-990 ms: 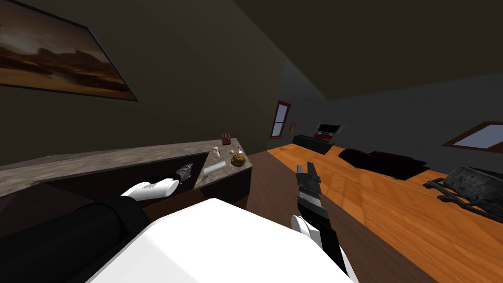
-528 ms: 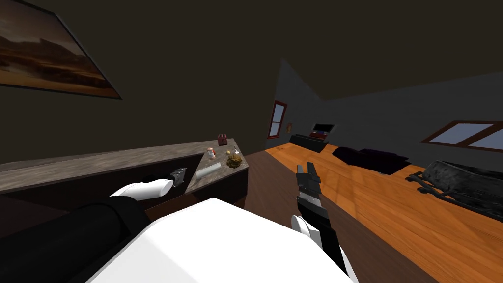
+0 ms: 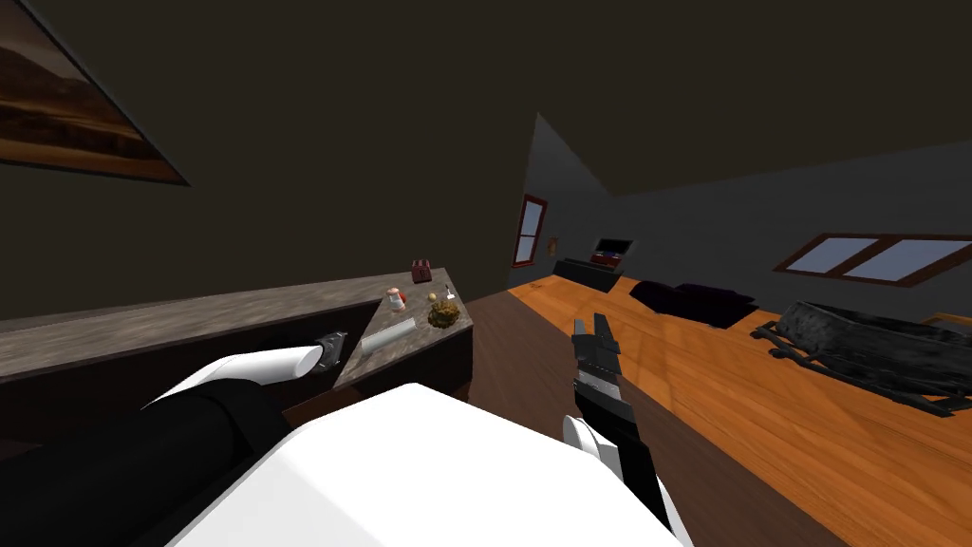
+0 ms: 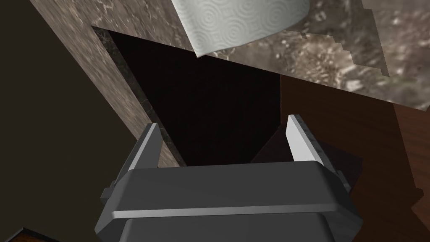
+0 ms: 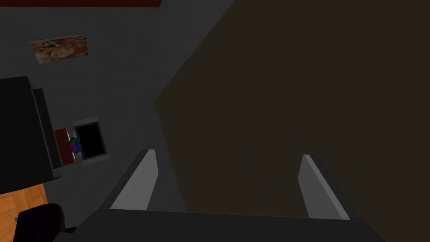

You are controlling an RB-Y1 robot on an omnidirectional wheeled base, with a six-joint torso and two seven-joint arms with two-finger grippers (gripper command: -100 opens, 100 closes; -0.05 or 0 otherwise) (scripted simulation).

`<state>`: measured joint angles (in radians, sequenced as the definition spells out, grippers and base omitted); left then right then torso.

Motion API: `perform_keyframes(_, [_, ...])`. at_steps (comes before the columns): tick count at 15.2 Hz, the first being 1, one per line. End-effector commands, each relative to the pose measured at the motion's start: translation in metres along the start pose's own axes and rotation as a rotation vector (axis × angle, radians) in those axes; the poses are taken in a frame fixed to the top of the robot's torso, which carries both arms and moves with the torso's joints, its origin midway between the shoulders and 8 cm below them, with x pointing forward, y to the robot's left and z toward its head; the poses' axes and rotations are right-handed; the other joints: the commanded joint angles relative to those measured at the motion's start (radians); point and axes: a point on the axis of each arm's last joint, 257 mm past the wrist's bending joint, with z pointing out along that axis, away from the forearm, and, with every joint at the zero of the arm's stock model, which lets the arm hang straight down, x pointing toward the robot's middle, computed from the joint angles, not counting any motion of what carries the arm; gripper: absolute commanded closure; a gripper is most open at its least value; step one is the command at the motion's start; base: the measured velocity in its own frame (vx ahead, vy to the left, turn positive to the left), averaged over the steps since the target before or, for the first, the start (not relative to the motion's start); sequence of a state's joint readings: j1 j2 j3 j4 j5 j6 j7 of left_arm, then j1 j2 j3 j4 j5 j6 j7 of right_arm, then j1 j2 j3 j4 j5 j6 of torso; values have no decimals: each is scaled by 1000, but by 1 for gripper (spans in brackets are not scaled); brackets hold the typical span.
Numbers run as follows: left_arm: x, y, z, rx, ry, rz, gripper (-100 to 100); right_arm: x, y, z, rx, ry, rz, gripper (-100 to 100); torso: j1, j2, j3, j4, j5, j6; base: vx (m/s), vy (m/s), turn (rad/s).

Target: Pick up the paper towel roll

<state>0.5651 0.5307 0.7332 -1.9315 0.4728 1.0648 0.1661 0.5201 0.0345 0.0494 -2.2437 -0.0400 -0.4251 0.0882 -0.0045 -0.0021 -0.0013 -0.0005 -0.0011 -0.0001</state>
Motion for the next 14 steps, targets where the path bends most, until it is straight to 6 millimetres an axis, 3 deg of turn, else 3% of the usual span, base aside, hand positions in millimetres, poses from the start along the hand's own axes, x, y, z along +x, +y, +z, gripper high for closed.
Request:
perform_keyframes(1, [-14, 8, 0, -47, -18, -35, -100, 0, 0, 0, 0, 0, 0, 0, 0, 0, 0, 0, 0, 0, 70, -61, -86])
perform_keyframes(4, [-15, 18, -1, -85, -24, -35, -100, 0, 0, 0, 0, 0, 0, 0, 1, -1, 0, 0, 0, 0, 52, -37, -59])
perform_keyframes(5, [-26, 22, -3, -116, -35, -65, -100, 0, 0, 0, 0, 0, 0, 0, 2, 1, 0, 0, 0, 0, 42, -35, -87])
perform_keyframes(14, [-53, 54, -15, -273, -67, -153, -100, 0, 0, 0, 0, 0, 0, 0, 2, -1, 0, 0, 0, 0, 62, -31, -92])
